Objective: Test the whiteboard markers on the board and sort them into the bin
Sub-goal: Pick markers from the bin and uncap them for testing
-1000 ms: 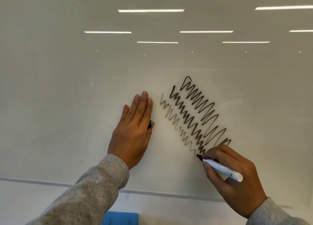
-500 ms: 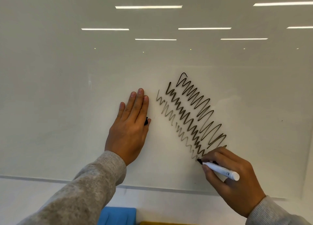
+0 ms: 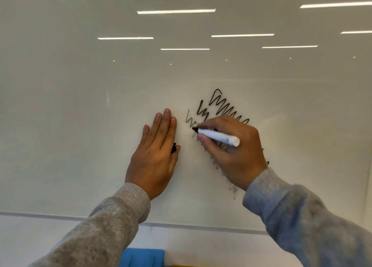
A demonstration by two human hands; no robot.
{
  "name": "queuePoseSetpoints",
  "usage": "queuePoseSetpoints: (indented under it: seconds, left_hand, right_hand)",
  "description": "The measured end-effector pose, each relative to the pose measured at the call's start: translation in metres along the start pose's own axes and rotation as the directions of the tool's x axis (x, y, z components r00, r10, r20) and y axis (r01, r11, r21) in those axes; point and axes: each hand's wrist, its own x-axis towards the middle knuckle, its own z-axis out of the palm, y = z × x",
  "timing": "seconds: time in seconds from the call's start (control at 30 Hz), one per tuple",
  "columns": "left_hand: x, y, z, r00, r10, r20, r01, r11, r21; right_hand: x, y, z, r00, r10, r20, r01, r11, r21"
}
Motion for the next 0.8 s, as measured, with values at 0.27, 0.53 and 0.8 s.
queuePoseSetpoints:
  seconds: [0.27,0.53,0.8]
  left_hand:
    - [-0.005,-0.010,0.001,0.999,0.033,0.020,-0.032,0.999,-0.020]
    - [-0.007,-0.008,0.002,1.000,0.020,0.002,-0.020,1.000,-0.007]
    - [-0.007,-0.008,0.003,1.000,0.017,0.000,-0.017,1.000,0.008]
  right_hand:
    - [0.033,0.002,0.026,0.997,-0.060,0.050,0.059,0.998,0.021]
    - [-0.001,0.008,0.013,0.997,-0.023,0.076,0.024,1.000,-0.009]
    - [-0.020,0.012,0.012,0.988,-0.044,0.147,0.049,0.998,-0.028]
